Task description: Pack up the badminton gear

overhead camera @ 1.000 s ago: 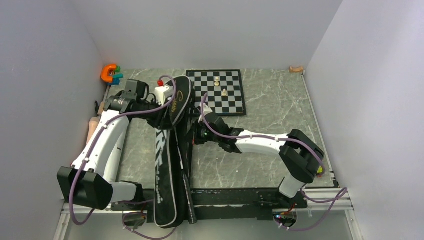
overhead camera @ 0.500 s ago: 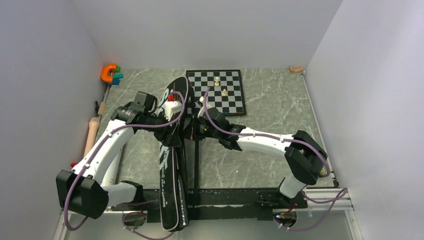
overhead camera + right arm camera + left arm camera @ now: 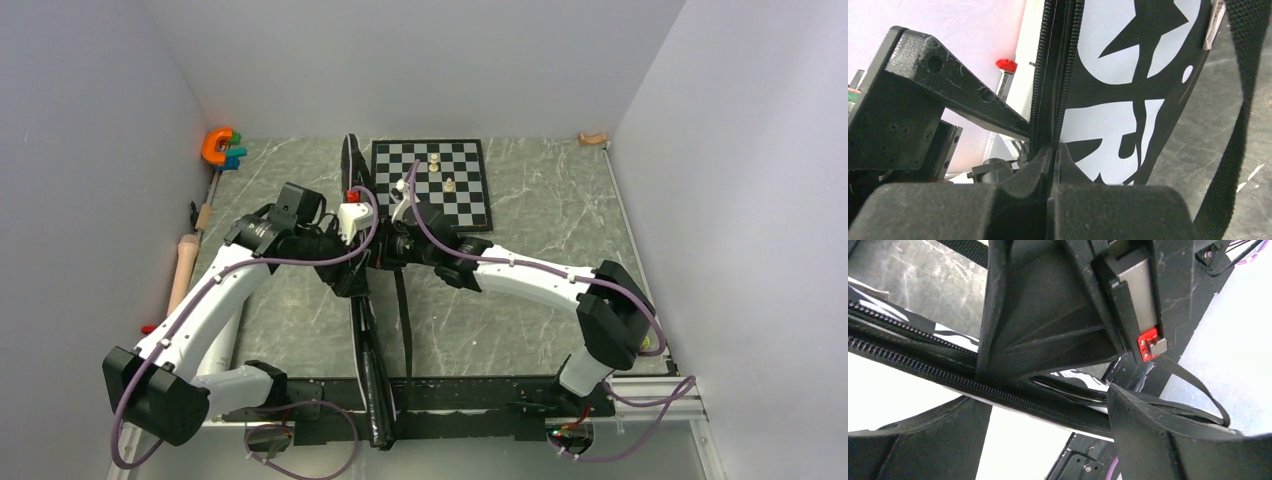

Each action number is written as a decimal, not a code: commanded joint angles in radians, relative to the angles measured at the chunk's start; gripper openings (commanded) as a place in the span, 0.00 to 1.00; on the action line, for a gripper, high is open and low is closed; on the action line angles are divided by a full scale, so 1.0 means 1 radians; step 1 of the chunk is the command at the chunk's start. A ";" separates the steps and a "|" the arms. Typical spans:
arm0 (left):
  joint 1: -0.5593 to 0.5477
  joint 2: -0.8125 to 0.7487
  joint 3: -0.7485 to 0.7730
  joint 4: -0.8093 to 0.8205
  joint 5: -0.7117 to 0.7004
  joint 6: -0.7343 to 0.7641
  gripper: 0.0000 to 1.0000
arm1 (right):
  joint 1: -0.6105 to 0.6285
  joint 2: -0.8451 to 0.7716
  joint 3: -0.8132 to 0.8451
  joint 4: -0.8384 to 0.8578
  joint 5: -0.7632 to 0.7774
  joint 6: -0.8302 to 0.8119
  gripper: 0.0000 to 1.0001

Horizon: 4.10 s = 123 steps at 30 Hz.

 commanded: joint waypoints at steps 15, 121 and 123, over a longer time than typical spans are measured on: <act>-0.089 -0.028 -0.083 0.118 -0.272 -0.047 0.64 | 0.067 -0.041 0.121 0.060 0.136 0.114 0.00; -0.095 -0.153 0.020 -0.120 -0.007 0.131 0.00 | -0.370 -0.059 -0.028 0.293 -0.546 0.234 0.37; -0.095 -0.155 0.018 -0.120 -0.005 0.131 0.00 | -0.372 -0.055 -0.021 0.295 -0.546 0.236 0.37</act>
